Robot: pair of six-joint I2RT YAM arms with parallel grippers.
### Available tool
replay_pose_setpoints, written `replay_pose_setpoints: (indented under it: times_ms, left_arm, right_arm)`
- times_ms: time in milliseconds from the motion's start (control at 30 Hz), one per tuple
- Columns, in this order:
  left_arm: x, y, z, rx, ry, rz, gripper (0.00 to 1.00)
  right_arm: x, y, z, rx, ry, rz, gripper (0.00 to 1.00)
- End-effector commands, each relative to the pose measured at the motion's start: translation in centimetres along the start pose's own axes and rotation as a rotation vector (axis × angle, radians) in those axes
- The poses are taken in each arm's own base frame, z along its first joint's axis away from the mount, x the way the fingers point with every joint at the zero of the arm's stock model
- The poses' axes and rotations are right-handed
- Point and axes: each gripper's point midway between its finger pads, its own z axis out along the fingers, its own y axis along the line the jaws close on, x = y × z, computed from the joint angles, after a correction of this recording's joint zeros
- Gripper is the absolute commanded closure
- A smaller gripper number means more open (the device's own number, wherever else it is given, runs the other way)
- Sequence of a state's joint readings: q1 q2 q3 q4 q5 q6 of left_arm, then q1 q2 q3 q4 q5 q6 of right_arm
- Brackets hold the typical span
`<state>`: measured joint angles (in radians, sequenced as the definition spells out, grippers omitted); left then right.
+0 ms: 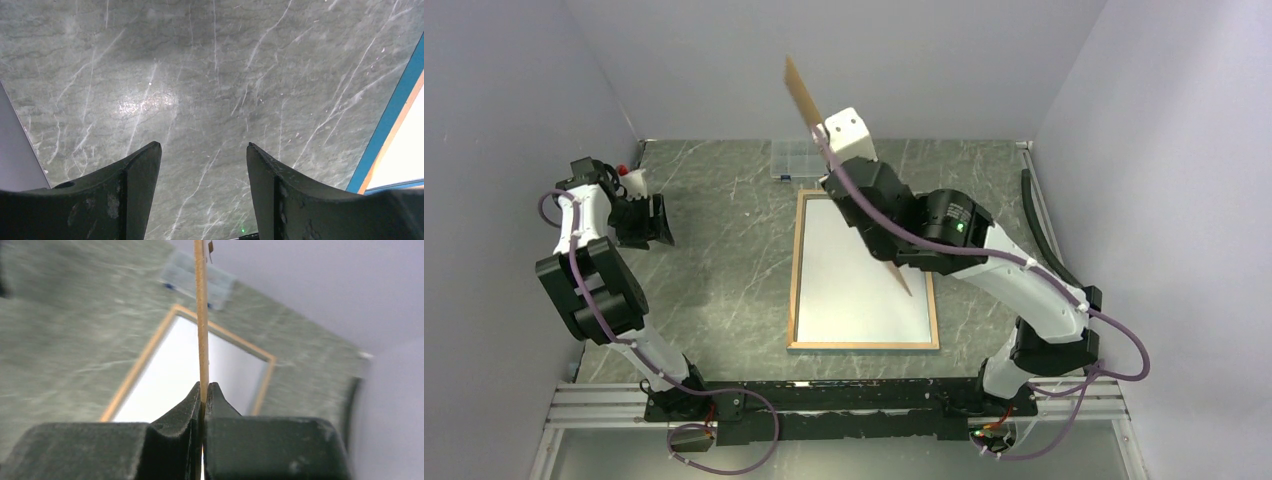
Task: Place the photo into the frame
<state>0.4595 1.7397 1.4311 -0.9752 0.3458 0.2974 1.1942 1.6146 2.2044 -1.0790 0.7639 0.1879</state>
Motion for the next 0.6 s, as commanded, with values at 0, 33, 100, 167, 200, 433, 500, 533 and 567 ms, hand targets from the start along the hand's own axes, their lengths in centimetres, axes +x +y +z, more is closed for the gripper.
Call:
replay_pose_setpoints:
  times_ms: [0, 33, 100, 167, 200, 433, 500, 533, 567]
  left_arm:
    - [-0.8, -1.2, -2.0, 0.014, -0.057, 0.01, 0.31]
    - [-0.8, -1.2, -2.1, 0.016, -0.058, 0.012, 0.31]
    - [-0.8, -1.3, -2.1, 0.018, -0.058, 0.009, 0.31]
    - [-0.8, -1.3, -2.1, 0.021, -0.058, 0.009, 0.31]
    - [-0.8, -1.3, -2.1, 0.021, -0.058, 0.01, 0.31]
    - [-0.7, -1.4, -1.9, 0.03, -0.06, 0.004, 0.31]
    - [-0.6, -1.5, -1.9, 0.032, -0.059, 0.005, 0.31]
    - [-0.6, -1.5, -1.9, 0.032, -0.06, 0.006, 0.31]
    - [-0.6, -1.5, -1.9, 0.032, -0.06, 0.006, 0.31]
  right_arm:
    - [-1.2, -6.8, -2.0, 0.424, -0.055, -0.253, 1.0]
    - [-1.1, -6.9, -2.1, 0.46, -0.061, -0.288, 1.0]
    - [-1.1, -7.1, -2.7, 0.515, -0.071, -0.35, 1.0]
    - [-0.8, -7.1, -3.3, 0.552, -0.078, -0.417, 1.0]
    - [-0.4, -6.9, -3.4, 0.562, -0.083, -0.447, 1.0]
    - [5.1, -2.7, -1.9, 0.507, -0.105, -0.646, 1.0]
    - [7.2, -1.2, -0.8, 0.458, -0.082, -0.679, 1.0]
    - [8.2, -0.6, -0.3, 0.436, -0.068, -0.697, 1.0]
    - [9.2, 0.1, 0.2, 0.412, -0.056, -0.708, 1.0]
